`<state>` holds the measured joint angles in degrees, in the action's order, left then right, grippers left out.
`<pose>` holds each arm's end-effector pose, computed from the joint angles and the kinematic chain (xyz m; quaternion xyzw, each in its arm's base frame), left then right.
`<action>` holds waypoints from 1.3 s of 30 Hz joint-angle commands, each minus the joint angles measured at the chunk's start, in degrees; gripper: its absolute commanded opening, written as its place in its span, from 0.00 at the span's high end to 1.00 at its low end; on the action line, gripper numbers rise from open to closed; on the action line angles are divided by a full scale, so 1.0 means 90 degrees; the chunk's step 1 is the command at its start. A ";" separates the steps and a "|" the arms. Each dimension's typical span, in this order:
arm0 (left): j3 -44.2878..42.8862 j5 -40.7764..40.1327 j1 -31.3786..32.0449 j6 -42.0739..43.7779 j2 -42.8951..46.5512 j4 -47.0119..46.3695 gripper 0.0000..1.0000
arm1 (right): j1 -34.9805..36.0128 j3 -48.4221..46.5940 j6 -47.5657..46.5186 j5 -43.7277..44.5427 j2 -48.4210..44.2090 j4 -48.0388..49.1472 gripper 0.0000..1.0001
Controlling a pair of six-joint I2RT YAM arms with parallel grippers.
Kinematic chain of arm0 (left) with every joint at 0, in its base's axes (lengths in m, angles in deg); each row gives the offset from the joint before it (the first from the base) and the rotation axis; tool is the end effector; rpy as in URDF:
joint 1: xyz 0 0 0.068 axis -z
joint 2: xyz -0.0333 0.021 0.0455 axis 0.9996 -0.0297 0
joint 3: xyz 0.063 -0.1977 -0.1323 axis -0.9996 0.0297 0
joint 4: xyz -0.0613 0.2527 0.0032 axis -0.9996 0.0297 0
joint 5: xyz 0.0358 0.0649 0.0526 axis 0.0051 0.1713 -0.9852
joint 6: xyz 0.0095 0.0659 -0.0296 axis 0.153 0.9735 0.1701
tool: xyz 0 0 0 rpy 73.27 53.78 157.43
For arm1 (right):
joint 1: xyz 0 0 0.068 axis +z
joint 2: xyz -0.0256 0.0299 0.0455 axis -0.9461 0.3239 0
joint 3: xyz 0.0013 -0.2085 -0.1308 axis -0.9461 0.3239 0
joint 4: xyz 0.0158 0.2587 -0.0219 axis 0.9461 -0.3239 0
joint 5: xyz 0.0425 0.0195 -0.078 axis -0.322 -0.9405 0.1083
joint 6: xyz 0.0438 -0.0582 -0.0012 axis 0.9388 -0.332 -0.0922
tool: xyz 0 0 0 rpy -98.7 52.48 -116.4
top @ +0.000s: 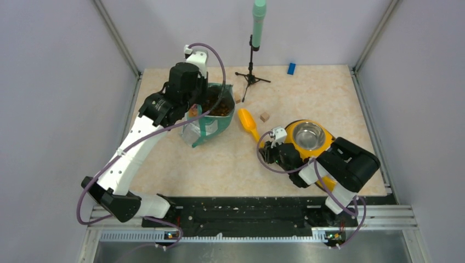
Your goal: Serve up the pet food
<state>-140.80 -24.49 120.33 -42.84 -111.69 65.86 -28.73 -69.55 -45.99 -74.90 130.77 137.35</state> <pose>0.2677 -0.1462 0.4095 0.0905 0.8411 -0.0610 0.5297 0.2109 0.1786 0.0725 -0.1594 0.8024 0.2036 0.5379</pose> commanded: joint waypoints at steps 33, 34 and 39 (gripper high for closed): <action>-0.1558 0.1206 -0.0435 -0.0120 -0.0873 -0.0947 1.00 | -0.0028 -0.9862 0.0101 0.0580 -0.2825 -1.4802 1.00; -0.1619 0.1303 -0.0432 -0.0148 -0.0889 -0.0950 1.00 | -0.0030 -1.0235 0.0082 0.0455 -0.2709 -1.5038 1.00; -0.1836 0.2200 -0.0412 -0.0343 -0.1022 -0.0782 1.00 | -0.0030 -1.1533 0.0269 -0.0248 -0.2623 -1.5561 1.00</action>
<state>-153.37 -13.91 116.18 -43.54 -121.46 69.60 -28.88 -166.02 -43.22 -71.58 108.06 4.46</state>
